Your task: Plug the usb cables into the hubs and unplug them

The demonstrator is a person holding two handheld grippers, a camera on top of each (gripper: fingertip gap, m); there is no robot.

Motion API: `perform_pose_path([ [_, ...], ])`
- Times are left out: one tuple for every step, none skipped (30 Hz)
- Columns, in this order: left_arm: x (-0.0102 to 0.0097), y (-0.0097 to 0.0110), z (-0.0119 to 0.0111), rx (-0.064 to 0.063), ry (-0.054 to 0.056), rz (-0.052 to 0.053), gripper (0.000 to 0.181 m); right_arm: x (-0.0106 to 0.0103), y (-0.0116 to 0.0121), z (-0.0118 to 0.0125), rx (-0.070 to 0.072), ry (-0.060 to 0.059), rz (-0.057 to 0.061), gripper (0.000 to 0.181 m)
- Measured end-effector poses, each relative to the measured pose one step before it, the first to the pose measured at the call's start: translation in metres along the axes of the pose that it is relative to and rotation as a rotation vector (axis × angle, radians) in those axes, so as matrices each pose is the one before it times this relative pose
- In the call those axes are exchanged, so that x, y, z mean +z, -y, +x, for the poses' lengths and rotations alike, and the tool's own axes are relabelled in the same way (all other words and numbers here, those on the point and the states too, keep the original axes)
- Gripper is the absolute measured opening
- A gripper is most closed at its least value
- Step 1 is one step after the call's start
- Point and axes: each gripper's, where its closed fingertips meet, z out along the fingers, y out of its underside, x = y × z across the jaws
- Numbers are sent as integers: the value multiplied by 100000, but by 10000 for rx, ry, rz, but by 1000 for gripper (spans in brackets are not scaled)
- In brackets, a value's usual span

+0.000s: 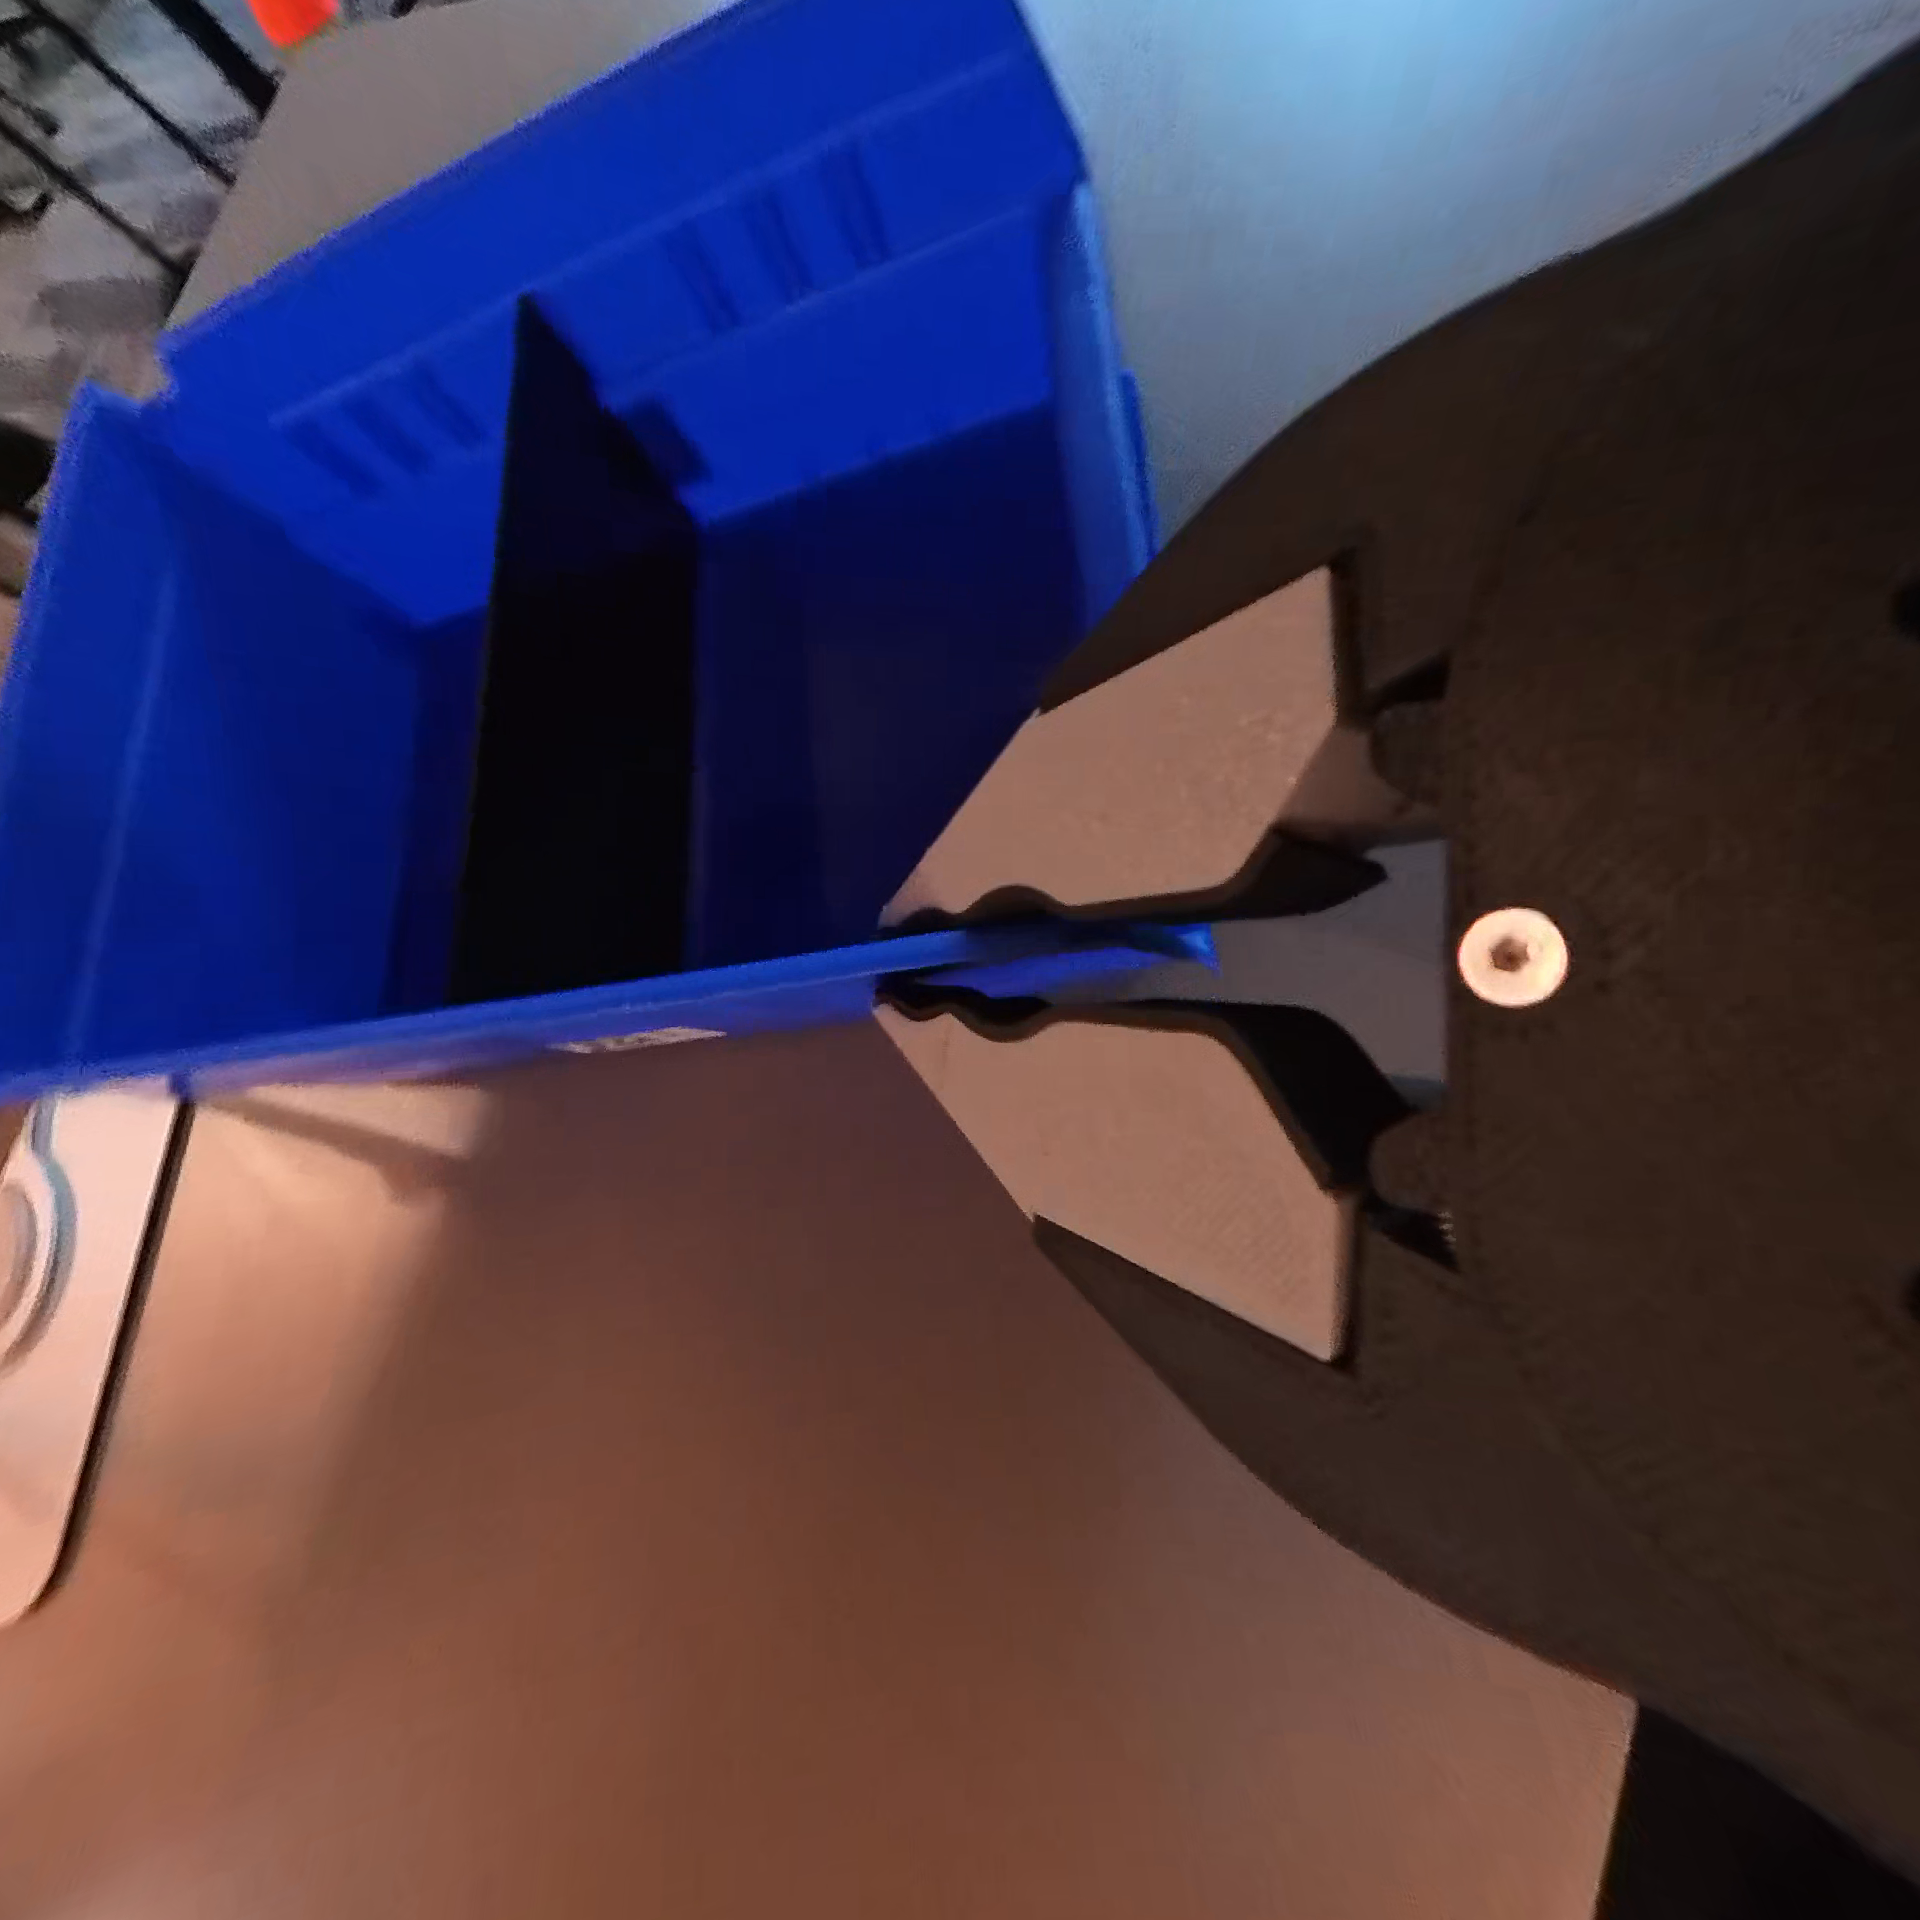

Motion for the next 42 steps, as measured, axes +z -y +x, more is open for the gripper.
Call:
perform_pose_path([
  [426, -511, 364, -86, -220, -233, 24, -111, -285, 548, 212, -195, -40, 6],
  [308, -546, 515, 14, -261, -234, 20, -127, -204, 319, 46, -170, 13, 7],
  [31, -362, -16, 201, 129, -106, 11, -186, -182, 126, -50, -138, -7, 8],
  [-254, -161, -360, 421, 331, -2, 4, -243, -238, 54, -65, -118, -72, 8],
  [-226, -151, 67, 188, -31, -107, 4, -279, -251, 27, -20, -77, -110, 8],
  [-245, -112, 247, -47, -232, -135, 3, -281, -266, -7, 23, -25, -129, 7],
  [-223, -62, 441, -147, -367, -88, 2, -286, -303, -15, 13, 5, -170, 7],
  [-227, -22, 632, -160, -422, -23, 1, -295, -320, -37, -32, 14, -194, 6],
  [-218, -58, 579, -26, -272, -10, 1, -294, -329, -88, -62, 18, -195, 6],
  [-234, -178, 221, 209, 87, -145, 1, -314, -351, -104, -111, 6, -228, 6],
  [-302, -218, 129, 319, 133, -263, 2, -362, -372, -111, -178, -26, -263, 6],
  [-363, -218, 314, 196, -97, -320, 2, -501, -211, -51, -209, -65, -176, 8],
  [-393, -245, 386, 99, -256, -350, 3, -732, 141, -80, -187, -15, 52, 12],
  [-514, -123, 329, 109, -279, -240, 4, -991, 438, -137, -104, 84, 229, 18],
  [-797, 308, 256, 95, -238, 70, 6, -1182, 678, -71, -1, 98, 353, 21],
  [-1073, 656, 57, 29, -126, 322, 9, -1245, 855, 10, 41, 73, 458, 25],
  [-1222, 713, -64, -47, -76, 364, 12, -1196, 860, -3, 44, 85, 463, 26],
  [-1228, 688, -119, -90, -74, 334, 17, -1062, 795, -199, 35, 167, 425, 27],
  [-1116, 640, -179, -106, -46, 328, 25, -866, 739, -407, 48, 242, 392, 28],
  [-898, 592, -328, -109, 34, 315, 33, -622, 732, -680, 53, 324, 379, 30],
  [-673, 390, -500, -83, 145, 222, 40, -345, 785, -1032, 34, 433, 389, 32],
  [-382, 105, -760, -29, 286, 76, 44, -15, 880, -1342, 38, 535, 448, 36],
  [-89, -148, -1000, -17, 411, -51, 48, 339, 963, -1563, 128, 630, 530, 40],
  [190, -336, -1079, -61, 444, -136, 50, 656, 807, -1765, 200, 792, 511, 45],
  [425, -248, -1087, -151, 494, -79, 49, 942, 479, -1700, 249, 840, 386, 49],
  [488, -72, -874, -147, 430, 68, 43, 1111, 135, -1262, 253, 666, 242, 52],
  [389, -123, -478, -120, 234, 91, 40, 1134, -239, -856, 135, 482, 52, 52],
  [286, -294, -261, -122, 118, 5, 36, 1094, -591, -496, -21, 299, -161, 53],
  [186, -391, -27, -149, -47, -71, 33, 972, -717, -51, -153, 52, -265, 53],
  [134, -122, 169, -214, -233, 15, 33, 863, -664, 238, -264, -148, -246, 52],
  [20, 217, 378, -338, -429, 156, 28, 733, -476, 349, -283, -231, -130, 52],
  [-120, 254, 722, -367, -713, 189, 23, 641, -327, 226, -190, -153, -34, 49],
  [-241, 368, 1086, -228, -919, 276, 10, 604, -300, 7, -43, 14, -18, 47],
  [-240, 490, 884, -144, -721, 389, 0, 604, -327, -65, 102, 119, -57, 47],
  [-145, 315, -114, -178, -30, 225, 0, 619, -393, -102, 167, 194, -151, 47],
  [-61, -44, -450, 87, 246, -45, 0, 634, -364, -132, 145, 255, -168, 49],
  [-29, -35, -546, 242, 364, -61, 0, 620, -182, -63, 85, 220, -78, 52],
  [2, -42, -238, 121, 162, -78, 0, 619, -28, 138, 14, 87, -11, 52],
  [62, -94, -16, -6, -16, -122, 0, 626, -23, 287, -71, -3, -63, 52],
  [87, 64, 82, 14, -76, 3, 0, 647, -22, 387, -117, -85, -130, 52],
  [136, 75, 12, -4, -53, 11, 0, 647, 90, 442, -152, -119, -107, 53],
  [211, -46, -74, -22, -32, -63, 0, 654, 271, 413, -186, -98, -27, 53],
])
